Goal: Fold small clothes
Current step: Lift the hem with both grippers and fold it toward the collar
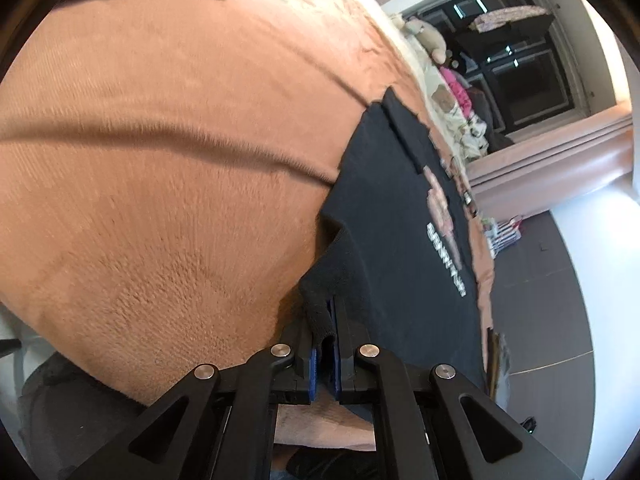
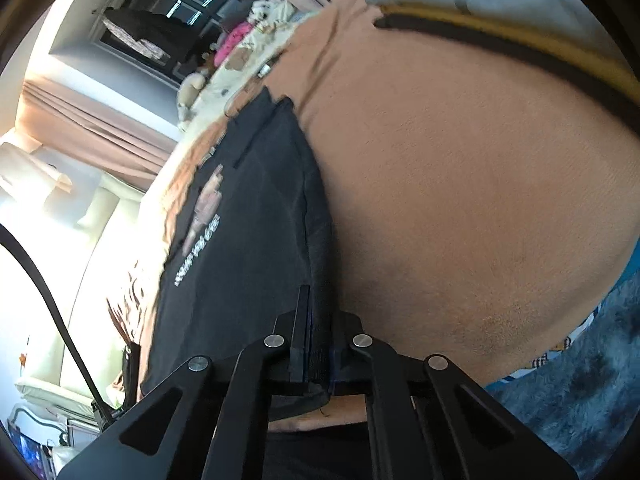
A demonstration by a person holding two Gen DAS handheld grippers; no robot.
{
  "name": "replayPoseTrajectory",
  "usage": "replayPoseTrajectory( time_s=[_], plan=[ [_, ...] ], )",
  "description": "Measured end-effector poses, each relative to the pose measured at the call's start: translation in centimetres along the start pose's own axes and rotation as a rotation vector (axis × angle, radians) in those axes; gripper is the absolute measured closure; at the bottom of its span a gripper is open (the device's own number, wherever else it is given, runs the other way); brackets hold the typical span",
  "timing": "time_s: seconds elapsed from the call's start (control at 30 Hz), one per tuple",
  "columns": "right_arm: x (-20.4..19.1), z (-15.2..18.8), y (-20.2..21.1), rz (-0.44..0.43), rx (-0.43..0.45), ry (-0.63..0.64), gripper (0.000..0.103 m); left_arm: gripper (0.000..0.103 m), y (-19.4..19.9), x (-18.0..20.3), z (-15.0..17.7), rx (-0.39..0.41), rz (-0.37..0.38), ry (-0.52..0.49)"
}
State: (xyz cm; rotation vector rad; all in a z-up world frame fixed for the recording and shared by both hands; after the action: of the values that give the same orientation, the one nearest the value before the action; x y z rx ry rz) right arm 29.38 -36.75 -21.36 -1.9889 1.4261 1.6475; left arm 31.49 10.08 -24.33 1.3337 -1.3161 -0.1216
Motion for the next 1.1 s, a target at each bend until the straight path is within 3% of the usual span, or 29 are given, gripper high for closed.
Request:
replayPoseTrajectory(
  time_s=[0.43,0.83,1.1],
  plan=[
    [-7.9,-0.6,4.0,-0.101,0.084,0.076,0.101,0.098,6.1,3.4,-3.5,0.12,0.136,0.012],
    [-8.4,0.3,7.7,-0.167,0.136,0.086,0.101,0.098,12.7,3.7,-4.3,0.18,0.234,0.026],
    [-9.5,0.8,9.5,-0.224,0.161,0.127,0.101,0.099,17.6,4.8,-3.9,0.219,0.291,-0.02]
  ],
)
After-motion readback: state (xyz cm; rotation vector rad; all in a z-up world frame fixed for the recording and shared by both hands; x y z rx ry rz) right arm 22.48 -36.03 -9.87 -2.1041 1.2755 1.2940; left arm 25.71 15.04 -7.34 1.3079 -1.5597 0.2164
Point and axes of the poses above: each gripper's, at about its wrist camera, not at the fingertips, and y roughly against the way its jaws point, x to its right, z to its underside, the point moved 10 cm from there along -y, roughly the way its jaws point, and after that the axes turned 11 degrees about -z, right-handed, at the moved point
